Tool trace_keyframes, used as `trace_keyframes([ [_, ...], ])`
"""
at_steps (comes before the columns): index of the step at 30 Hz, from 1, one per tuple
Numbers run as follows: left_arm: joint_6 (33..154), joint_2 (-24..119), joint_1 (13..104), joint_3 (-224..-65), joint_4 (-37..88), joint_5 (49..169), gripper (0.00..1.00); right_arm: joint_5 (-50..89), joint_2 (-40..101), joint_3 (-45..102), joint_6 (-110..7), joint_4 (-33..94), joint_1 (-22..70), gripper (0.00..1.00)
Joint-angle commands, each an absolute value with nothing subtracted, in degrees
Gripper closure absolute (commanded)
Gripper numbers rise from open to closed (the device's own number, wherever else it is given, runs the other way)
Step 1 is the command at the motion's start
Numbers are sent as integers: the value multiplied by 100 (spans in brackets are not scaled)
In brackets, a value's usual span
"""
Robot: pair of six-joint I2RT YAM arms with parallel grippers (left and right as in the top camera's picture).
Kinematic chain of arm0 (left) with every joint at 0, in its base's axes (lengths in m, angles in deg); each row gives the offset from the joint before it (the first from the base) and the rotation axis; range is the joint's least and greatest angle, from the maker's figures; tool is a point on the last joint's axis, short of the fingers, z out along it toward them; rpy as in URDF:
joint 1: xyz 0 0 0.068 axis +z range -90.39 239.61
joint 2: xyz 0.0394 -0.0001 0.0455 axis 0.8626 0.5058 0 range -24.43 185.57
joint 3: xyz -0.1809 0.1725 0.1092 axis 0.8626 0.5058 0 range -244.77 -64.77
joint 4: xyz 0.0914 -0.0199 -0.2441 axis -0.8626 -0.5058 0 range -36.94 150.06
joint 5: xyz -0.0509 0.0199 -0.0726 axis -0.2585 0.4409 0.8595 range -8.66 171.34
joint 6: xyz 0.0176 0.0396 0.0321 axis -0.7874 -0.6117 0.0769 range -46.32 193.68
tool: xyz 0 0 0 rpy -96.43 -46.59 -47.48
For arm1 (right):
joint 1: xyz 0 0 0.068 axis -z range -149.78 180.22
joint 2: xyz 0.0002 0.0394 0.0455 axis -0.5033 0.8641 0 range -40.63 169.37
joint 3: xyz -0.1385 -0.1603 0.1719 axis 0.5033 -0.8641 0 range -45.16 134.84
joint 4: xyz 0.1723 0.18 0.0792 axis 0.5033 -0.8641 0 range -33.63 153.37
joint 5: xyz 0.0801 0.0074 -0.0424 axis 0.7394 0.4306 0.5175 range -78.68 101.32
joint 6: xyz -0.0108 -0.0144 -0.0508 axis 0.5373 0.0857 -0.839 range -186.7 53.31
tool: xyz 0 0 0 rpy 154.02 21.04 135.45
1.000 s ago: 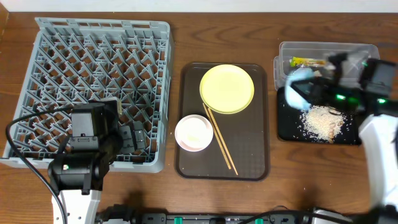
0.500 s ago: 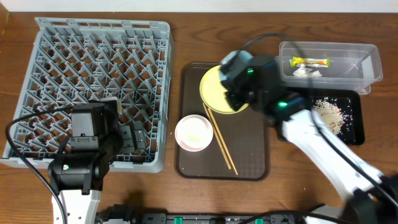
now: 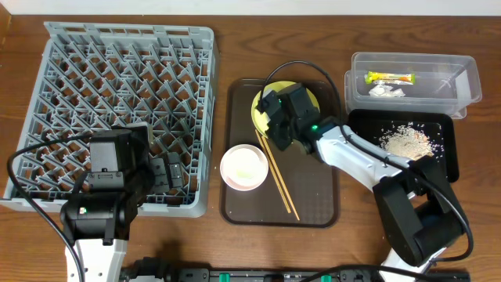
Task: Sort waste into correct bins and load items into the dishwasher
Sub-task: 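Carry the empty blue bowl back and set it on the yellow plate, then grasp the white cup with the right gripper and lift it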
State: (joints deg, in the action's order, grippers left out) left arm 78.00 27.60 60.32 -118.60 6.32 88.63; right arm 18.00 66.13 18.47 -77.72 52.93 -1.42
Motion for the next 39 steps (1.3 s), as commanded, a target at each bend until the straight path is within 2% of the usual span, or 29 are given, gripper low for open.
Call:
trace_keyframes([
  [1,7830,2755,6056,-11976,632,8815,2,1835,6495,1887,-7827,5221,-227,73],
  [11,7833,2755,6056,-11976,632,8815,2,2576,5190,1957,-7112,4834,-264,60],
  [20,7830,2755,6056,-11976,632,8815,2,2891,5282,1954,-6736,3787,-669,63],
  [23,7830,2755,6056,-11976,632,8815,2,2847,5538,1954,-6734,3669,-820,67],
  [27,7830,2755,6056,-11976,632,8815,2,2832,5907,1954,-6465,3702,-898,67],
  [30,7830,2755,6056,-11976,630,8815,2,2832,6108,1954,-6349,3695,-898,73],
  [39,7830,2755,6056,-11976,632,8815,2,2808,6080,2027,-6351,3905,-778,99],
])
